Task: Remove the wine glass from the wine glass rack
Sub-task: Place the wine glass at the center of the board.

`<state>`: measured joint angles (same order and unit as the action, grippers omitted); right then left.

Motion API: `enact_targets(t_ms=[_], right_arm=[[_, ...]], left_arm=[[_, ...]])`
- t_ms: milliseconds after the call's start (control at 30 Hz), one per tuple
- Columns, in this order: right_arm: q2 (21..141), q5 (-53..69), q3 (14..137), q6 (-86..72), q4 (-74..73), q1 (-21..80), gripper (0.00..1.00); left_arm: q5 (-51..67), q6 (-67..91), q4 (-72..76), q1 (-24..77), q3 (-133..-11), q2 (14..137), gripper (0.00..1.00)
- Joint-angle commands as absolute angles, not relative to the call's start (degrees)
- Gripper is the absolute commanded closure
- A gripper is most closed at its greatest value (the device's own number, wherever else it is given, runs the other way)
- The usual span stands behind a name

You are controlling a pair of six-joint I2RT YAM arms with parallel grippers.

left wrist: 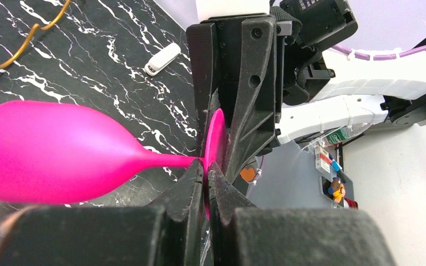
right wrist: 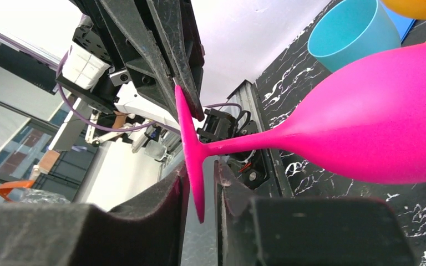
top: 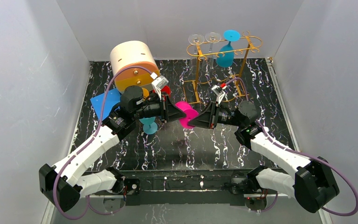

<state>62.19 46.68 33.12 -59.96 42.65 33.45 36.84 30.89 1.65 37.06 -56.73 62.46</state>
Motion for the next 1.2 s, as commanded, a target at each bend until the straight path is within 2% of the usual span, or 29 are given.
enact_targets(t_ms=[0, 33, 67, 233, 467, 600, 700, 767, 933, 1033, 1167], right_arm=[[61.7, 49.1, 34.1, -59.8, 44.2, 33.6, 0.67], [62.0, 49.7, 34.5, -59.8, 43.8, 33.7, 0.67], [62.4, 50.3, 34.7, -59.9, 43.8, 33.7, 0.71], [63.5, 51.8, 35.2, -60.2, 44.2, 33.8, 0.97], [61.8, 49.8, 34.3, -58.4, 45.4, 33.7, 0.99], [60.9, 50.0, 33.6, -54.8, 44.3, 33.8, 0.99], [60.0, 51.0, 33.7, -49.5, 40.8, 33.8, 0.99], [59.4, 51.5, 33.6, -45.2, 38.0, 33.8, 0.99], [56.9, 49.4, 32.8, -31.9, 29.6, 34.2, 0.99], [55.1, 47.4, 33.5, -19.0, 21.5, 36.0, 0.99], [52.7, 43.4, 33.6, -5.3, 14.9, 39.3, 0.99]], left_arm=[[37.1, 30.6, 2.8, 37.4, -57.6, 60.6, 1.00], [37.0, 30.5, 2.7, 37.3, -57.7, 60.5, 1.00], [36.9, 30.5, 2.7, 37.3, -57.8, 60.4, 1.00], [37.0, 30.5, 2.5, 37.3, -58.1, 60.5, 1.00], [36.6, 30.5, 2.1, 37.4, -58.3, 60.2, 1.00], [34.9, 29.3, 0.4, 37.3, -58.7, 60.0, 0.76], [32.0, 27.1, -4.6, 37.4, -59.9, 59.5, 0.49], [28.6, 25.3, -7.8, 37.3, -60.8, 58.9, 0.37], [13.8, 24.3, -14.0, 37.3, -62.1, 55.6, 0.20], [11.8, 24.3, -13.8, 37.3, -61.8, 54.2, 0.12], [10.2, 23.9, -14.9, 37.3, -62.7, 54.2, 0.06]])
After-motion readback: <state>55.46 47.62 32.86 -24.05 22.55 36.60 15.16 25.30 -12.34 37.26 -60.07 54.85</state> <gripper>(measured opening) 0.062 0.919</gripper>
